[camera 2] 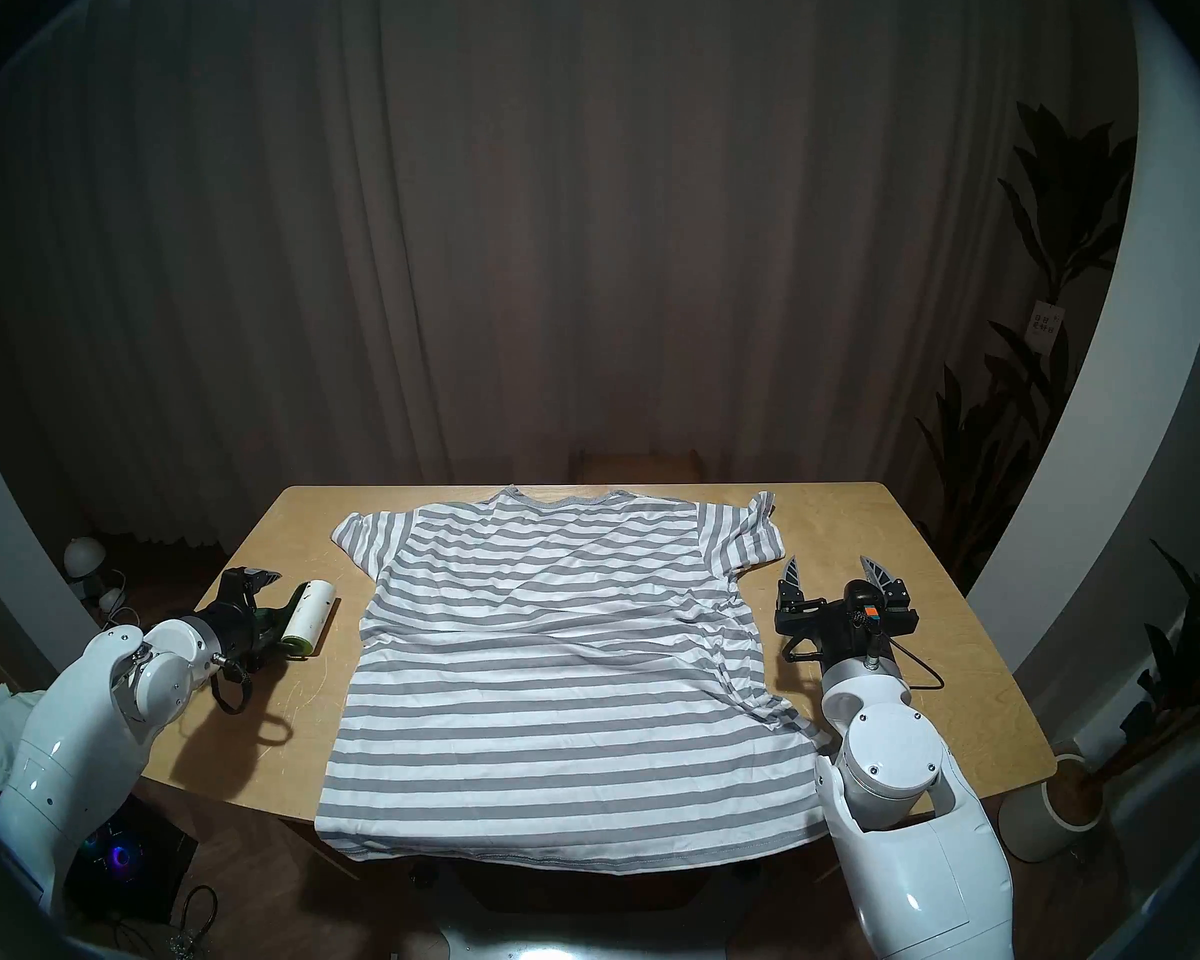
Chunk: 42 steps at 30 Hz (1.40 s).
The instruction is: Use the fur roller to clean a top
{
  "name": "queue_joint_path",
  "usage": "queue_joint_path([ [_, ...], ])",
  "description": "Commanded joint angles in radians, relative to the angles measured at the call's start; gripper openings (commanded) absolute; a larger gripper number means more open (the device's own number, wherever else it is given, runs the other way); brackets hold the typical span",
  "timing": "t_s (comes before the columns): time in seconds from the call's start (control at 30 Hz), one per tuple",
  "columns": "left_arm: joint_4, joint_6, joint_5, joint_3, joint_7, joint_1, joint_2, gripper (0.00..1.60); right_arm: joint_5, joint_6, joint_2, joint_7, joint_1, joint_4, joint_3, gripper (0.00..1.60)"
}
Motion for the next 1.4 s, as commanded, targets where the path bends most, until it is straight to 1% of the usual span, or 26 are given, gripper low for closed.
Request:
queue_joint_path([
  [0.0, -0.091, -0.048, -0.004, -0.053, 0.04, 0.095, 0.033, 1.6, -0.002, -0.003, 0.004, 0.005, 0.026, -0.011, -0.003, 1.6],
  [0.03, -0.108, -0.069, 0.008, -0.056, 0.055, 0.107, 0.038, 1.6, -0.001, -0.003, 0.004, 0.006, 0.029, -0.008, -0.004, 1.6],
  [0.1, -0.14, -0.097, 0.013, -0.08, 0.06, 0.141, 0.042, 1.6, 0.0, -0.002, 0.006, 0.011, 0.036, -0.002, -0.006, 1.6],
  [0.17, -0.172, -0.132, 0.036, -0.099, 0.067, 0.168, 0.055, 1.6, 0.0, -0.001, 0.006, 0.014, 0.042, 0.004, -0.007, 1.6],
  [0.2, -0.188, -0.149, 0.059, -0.107, 0.072, 0.182, 0.069, 1.6, 0.001, -0.001, 0.006, 0.015, 0.046, 0.008, -0.007, 1.6],
  [0.3, -0.231, -0.177, 0.122, -0.135, 0.054, 0.224, 0.1, 1.6, 0.002, 0.0, 0.007, 0.02, 0.054, 0.019, -0.007, 1.6],
  [0.33, -0.245, -0.187, 0.141, -0.152, 0.03, 0.237, 0.103, 1.6, 0.002, 0.001, 0.008, 0.022, 0.056, 0.023, -0.007, 1.6],
  [0.37, -0.26, -0.197, 0.163, -0.159, 0.033, 0.25, 0.116, 1.6, 0.002, 0.001, 0.009, 0.024, 0.058, 0.026, -0.008, 1.6],
  [0.4, -0.275, -0.202, 0.21, -0.158, 0.018, 0.255, 0.136, 1.6, 0.002, 0.001, 0.013, 0.029, 0.061, 0.03, -0.009, 1.6],
  [0.43, -0.28, -0.205, 0.23, -0.162, 0.009, 0.259, 0.142, 1.6, 0.001, 0.0, 0.014, 0.032, 0.064, 0.034, -0.01, 1.6],
  [0.47, -0.299, -0.213, 0.267, -0.167, 0.009, 0.275, 0.16, 1.6, -0.001, -0.001, 0.016, 0.034, 0.069, 0.038, -0.012, 1.6],
  [0.5, -0.299, -0.21, 0.312, -0.156, 0.005, 0.264, 0.177, 1.6, -0.001, -0.001, 0.016, 0.036, 0.071, 0.039, -0.013, 1.6],
  [0.53, -0.3, -0.203, 0.334, -0.151, 0.006, 0.252, 0.182, 1.6, -0.003, -0.002, 0.016, 0.037, 0.075, 0.039, -0.015, 1.6],
  [0.6, -0.31, -0.209, 0.389, -0.143, 0.006, 0.252, 0.208, 1.6, -0.003, -0.003, 0.019, 0.042, 0.085, 0.042, -0.017, 1.6],
  [0.63, -0.314, -0.211, 0.409, -0.14, 0.006, 0.251, 0.209, 1.6, -0.003, -0.003, 0.02, 0.044, 0.091, 0.043, -0.019, 1.6],
  [0.77, -0.319, -0.221, 0.526, -0.117, 0.015, 0.252, 0.264, 1.6, -0.003, -0.003, 0.025, 0.058, 0.118, 0.049, -0.028, 1.6],
  [0.8, -0.32, -0.221, 0.549, -0.115, 0.015, 0.249, 0.253, 1.6, -0.004, -0.003, 0.026, 0.06, 0.123, 0.05, -0.029, 1.6],
  [0.83, -0.32, -0.225, 0.569, -0.107, 0.016, 0.25, 0.277, 1.6, -0.005, -0.003, 0.029, 0.063, 0.13, 0.052, -0.032, 1.6],
  [0.97, -0.322, -0.231, 0.661, -0.086, 0.015, 0.244, 0.302, 1.6, -0.01, 0.0, 0.032, 0.076, 0.157, 0.061, -0.05, 1.6],
  [1.0, -0.323, -0.231, 0.674, -0.08, 0.012, 0.243, 0.305, 1.6, -0.012, -0.001, 0.033, 0.079, 0.162, 0.063, -0.055, 1.6],
  [1.13, -0.329, -0.243, 0.788, -0.036, 0.003, 0.23, 0.335, 1.6, -0.031, -0.002, 0.042, 0.096, 0.195, 0.081, -0.086, 1.6],
  [1.37, -0.337, -0.261, 0.915, 0.013, 0.001, 0.198, 0.359, 1.6, -0.038, 0.001, 0.037, 0.111, 0.236, 0.111, -0.113, 1.6],
])
